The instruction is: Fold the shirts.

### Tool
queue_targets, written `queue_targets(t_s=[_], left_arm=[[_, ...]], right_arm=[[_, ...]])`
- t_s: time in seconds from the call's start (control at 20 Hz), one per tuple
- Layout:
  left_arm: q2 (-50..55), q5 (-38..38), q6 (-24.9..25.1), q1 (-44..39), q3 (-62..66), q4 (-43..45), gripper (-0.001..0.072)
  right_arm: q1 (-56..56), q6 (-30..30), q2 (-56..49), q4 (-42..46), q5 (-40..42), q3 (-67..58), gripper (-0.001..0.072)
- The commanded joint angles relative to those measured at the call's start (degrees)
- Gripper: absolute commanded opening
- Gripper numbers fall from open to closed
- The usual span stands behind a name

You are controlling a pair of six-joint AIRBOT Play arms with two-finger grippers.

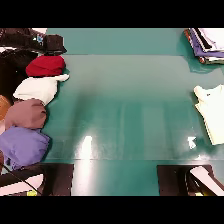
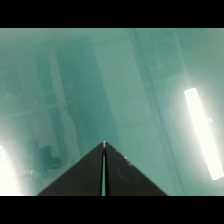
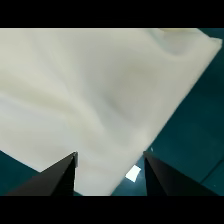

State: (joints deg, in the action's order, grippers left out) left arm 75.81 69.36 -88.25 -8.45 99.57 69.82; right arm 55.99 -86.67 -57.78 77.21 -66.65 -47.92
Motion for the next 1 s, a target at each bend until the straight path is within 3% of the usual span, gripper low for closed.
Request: queue_targets(t_s=[0.0,0.25,0.45,0.55,0.6,0.65,0.95], left_arm=[[0.0,0.1,0.2,0.0,0.0,0.0,0.0025],[0.0,0.0,0.2,0.0,0.0,0.0,0.0025],[0.0,-1.2,0.2,0.0,0.0,0.0,0.0025],[0.0,-1.4,0.2,0.0,0.0,0.0,0.0025],[0.0,-1.5,0.2,0.0,0.0,0.0,0.0025],[0.0,-1.4,0.2,0.0,0.0,0.0,0.0025],[0.0,-1.4,0.2,0.0,0.0,0.0,0.0026]], right_arm=[[-0.5,0.8,-1.6,1.9,-9.2,-8.8,0.0488],[-17.2,0.9,2.1,-15.4,-7.6,-15.3,0.0486],[-40.1,0.9,4.3,-16.6,-6.2,-15.2,0.0475],[-50.2,0.9,4.2,-15.5,-5.6,-15.2,0.0374],[-54.7,0.9,4.2,-15.6,-5.1,-15.2,0.0229],[-58.5,0.9,4.2,-15.5,-4.7,-15.2,0.0015],[-69.5,0.9,4.2,-15.6,-3.5,-15.2,0.0016]])
